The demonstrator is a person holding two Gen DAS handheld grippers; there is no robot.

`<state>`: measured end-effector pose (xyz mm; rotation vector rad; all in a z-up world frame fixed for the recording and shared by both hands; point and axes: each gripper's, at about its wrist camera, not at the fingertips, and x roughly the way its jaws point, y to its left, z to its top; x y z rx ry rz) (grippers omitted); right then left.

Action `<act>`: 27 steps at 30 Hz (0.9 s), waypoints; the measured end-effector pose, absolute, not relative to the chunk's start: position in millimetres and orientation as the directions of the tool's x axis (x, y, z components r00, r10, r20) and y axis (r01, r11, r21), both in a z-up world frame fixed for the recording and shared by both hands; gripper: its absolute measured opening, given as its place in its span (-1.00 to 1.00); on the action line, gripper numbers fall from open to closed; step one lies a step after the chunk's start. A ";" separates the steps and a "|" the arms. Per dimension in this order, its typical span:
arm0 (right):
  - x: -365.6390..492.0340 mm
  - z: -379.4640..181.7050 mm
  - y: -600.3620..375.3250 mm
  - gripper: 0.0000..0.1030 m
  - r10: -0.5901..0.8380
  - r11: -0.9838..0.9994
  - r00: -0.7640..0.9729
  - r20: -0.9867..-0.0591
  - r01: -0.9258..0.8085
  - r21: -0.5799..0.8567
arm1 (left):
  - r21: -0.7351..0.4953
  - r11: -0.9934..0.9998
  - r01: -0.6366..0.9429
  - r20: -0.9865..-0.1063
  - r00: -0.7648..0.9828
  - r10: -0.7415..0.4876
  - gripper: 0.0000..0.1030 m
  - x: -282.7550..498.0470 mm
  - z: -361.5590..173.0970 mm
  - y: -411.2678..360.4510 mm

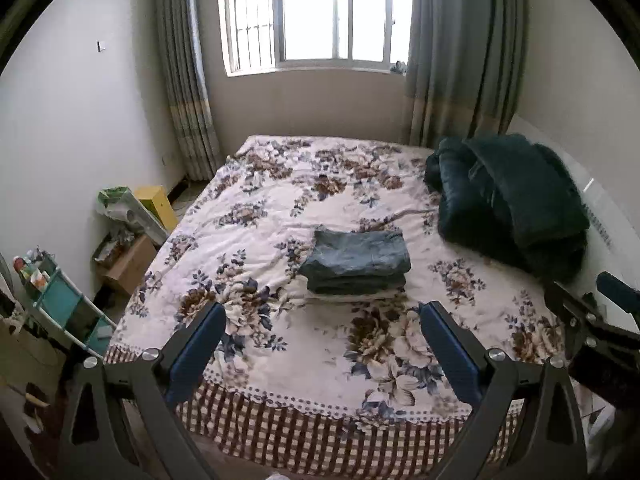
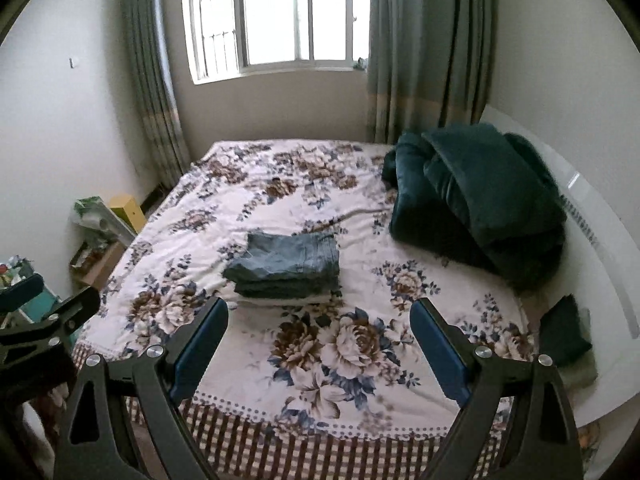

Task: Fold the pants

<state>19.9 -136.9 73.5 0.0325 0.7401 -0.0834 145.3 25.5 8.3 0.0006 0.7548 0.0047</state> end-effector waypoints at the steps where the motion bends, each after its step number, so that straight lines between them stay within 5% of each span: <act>1: 10.7 81.9 -136.4 0.83 -0.061 0.996 0.742 -0.668 0.087 0.006 | 0.002 1.000 -0.005 -0.680 0.733 0.005 0.94 140.2 11.0 25.8; 13: -38.3 141.8 -114.7 0.85 -0.029 0.998 0.777 -0.629 0.059 0.026 | -0.016 1.000 0.001 -0.636 0.771 -0.011 1.00 109.6 42.3 40.2; 27: 27.1 117.2 -129.2 0.96 -0.090 0.991 0.761 -0.643 0.135 0.021 | 0.021 0.999 -0.035 -0.653 0.756 0.040 1.00 149.9 14.3 41.1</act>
